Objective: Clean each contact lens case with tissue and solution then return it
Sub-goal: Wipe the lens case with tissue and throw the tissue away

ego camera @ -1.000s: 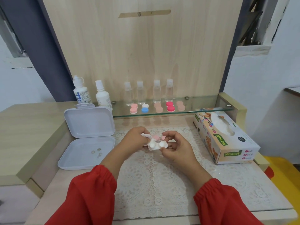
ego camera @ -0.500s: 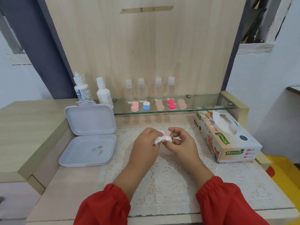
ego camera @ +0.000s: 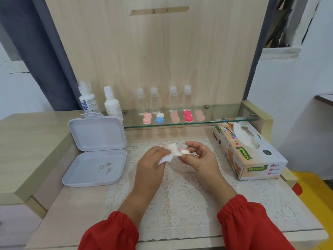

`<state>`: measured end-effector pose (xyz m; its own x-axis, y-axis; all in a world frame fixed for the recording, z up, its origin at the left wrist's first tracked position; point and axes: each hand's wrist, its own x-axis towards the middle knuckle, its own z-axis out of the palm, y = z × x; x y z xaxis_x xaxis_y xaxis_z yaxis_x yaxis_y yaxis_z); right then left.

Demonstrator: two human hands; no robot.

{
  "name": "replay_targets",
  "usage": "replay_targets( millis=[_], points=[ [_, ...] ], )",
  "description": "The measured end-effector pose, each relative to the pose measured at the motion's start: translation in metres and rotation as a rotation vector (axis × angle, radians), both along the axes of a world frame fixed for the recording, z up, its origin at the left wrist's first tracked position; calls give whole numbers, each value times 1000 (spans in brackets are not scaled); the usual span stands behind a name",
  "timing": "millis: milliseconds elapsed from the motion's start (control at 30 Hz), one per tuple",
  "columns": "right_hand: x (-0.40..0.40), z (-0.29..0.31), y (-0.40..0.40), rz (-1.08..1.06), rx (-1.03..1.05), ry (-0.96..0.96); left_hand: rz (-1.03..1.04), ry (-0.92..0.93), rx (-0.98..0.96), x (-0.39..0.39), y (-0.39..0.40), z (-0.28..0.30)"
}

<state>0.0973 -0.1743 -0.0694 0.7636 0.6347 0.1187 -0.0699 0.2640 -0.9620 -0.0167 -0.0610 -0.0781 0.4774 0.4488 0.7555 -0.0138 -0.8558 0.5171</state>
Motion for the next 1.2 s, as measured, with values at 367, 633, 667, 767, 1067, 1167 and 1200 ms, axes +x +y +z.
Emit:
replay_targets(
  millis=[367,633,667,767,1067,1167,1200],
  points=[
    [-1,-2,0,88,-9,-19,-167,105,-773,8,0,13],
    [-1,-1,3,28,-15,-44,-306,15,-1021,7,-1,14],
    [0,-2,3,20,-16,-46,-268,7,-980,8,-3,15],
    [2,-4,2,-29,-14,-46,-152,6,-737,6,-9,16],
    [2,-5,0,-70,-18,-45,117,203,373,11,-18,1],
    [0,-4,1,-57,-43,-69,109,305,536,16,-16,6],
    [0,-4,1,-53,-50,-72,105,314,552,18,-14,5]
  ],
)
